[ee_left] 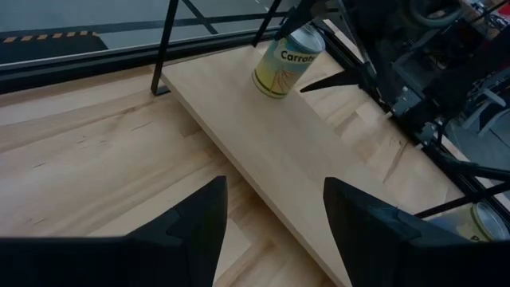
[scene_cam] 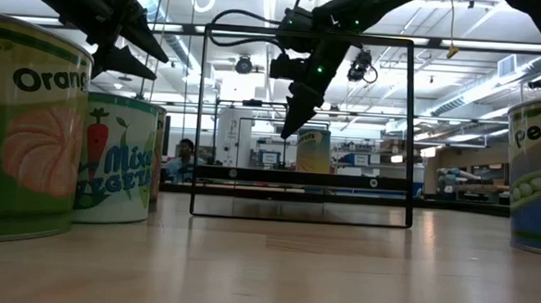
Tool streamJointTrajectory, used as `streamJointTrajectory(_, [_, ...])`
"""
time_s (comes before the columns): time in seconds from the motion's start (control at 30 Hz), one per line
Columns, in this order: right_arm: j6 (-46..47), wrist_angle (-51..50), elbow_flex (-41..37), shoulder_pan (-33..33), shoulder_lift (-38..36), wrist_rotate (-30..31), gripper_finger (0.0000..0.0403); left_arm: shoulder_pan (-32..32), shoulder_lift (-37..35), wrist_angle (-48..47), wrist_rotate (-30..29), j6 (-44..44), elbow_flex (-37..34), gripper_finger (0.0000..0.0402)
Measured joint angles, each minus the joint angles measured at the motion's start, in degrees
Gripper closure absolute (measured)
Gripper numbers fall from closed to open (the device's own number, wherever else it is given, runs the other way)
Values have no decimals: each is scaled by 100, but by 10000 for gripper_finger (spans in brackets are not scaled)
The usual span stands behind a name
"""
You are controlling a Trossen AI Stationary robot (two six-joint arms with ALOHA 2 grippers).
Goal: Pick and place cans onto a shelf
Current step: Put the canned carrots on the shelf
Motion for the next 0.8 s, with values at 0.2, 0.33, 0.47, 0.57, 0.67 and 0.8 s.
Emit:
streamJointTrajectory(0.2, [-67, -345, 649, 37, -50, 44, 47, 0, 0, -1, -4, -2, 0, 186])
streamJointTrajectory(0.33, [239, -774, 1094, -212, -66, 44, 47, 0, 0, -5, -2, -2, 0, 186])
streamJointTrajectory(0.47, [289, -1638, 1412, -507, -110, -276, 47, 0, 0, -9, -3, -2, 0, 186])
streamJointTrajectory(0.57, [261, -2265, 1419, -680, -114, -494, 47, 0, 0, -9, -2, 4, 0, 186])
streamJointTrajectory(0.67, [191, -2751, 1408, -796, -130, -596, 47, 0, 0, -11, -2, 7, 0, 186])
streamJointTrajectory(0.8, [-12, -3128, 1389, -889, -133, -602, 47, 0, 0, -16, -2, 9, 0, 186])
